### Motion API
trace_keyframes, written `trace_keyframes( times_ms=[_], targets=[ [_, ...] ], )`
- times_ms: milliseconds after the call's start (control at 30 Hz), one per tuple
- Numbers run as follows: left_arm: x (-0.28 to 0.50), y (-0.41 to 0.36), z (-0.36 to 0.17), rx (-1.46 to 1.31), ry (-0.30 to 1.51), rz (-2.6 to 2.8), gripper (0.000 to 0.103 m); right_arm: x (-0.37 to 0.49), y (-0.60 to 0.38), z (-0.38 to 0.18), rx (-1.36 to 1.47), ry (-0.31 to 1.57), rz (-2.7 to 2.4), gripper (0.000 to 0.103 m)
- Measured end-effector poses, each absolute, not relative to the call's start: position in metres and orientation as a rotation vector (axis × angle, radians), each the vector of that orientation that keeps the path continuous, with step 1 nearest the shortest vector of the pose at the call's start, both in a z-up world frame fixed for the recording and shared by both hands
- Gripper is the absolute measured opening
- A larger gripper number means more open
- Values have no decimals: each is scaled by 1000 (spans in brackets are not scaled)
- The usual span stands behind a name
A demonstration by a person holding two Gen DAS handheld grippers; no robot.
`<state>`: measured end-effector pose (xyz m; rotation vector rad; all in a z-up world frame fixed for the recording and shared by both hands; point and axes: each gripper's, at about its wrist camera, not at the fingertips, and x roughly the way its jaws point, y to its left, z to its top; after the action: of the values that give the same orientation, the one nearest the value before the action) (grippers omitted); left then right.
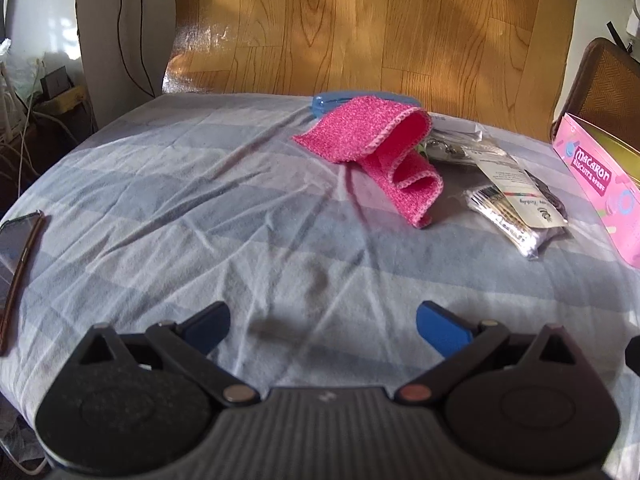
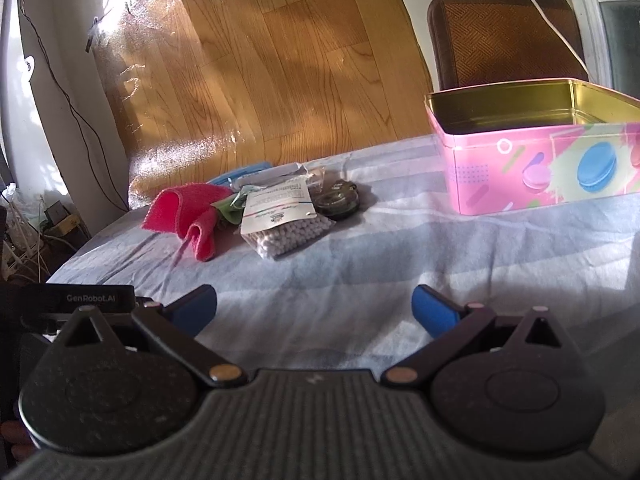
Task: Organize soft objects
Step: 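Move the left tool toward the pink towel on the sheet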
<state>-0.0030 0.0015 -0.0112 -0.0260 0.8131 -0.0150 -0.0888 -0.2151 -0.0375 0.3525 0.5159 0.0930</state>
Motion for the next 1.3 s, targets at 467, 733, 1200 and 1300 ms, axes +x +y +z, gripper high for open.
trace_keyframes(
  times_ms=[467, 733, 1200, 1300],
  targets=[
    [2, -1, -16, 92, 738, 70, 103, -94, -215, -50, 408, 536, 216, 103],
    [4, -6, -17, 132, 718, 73, 103, -94, -219, -50, 404, 518, 200, 103],
    [5, 0, -20, 119, 709, 66, 103, -95, -208, -44, 282, 454, 152, 103],
    [5, 1, -19, 120, 700, 59, 103, -95, -205, -43, 268, 452, 144, 103]
  ],
)
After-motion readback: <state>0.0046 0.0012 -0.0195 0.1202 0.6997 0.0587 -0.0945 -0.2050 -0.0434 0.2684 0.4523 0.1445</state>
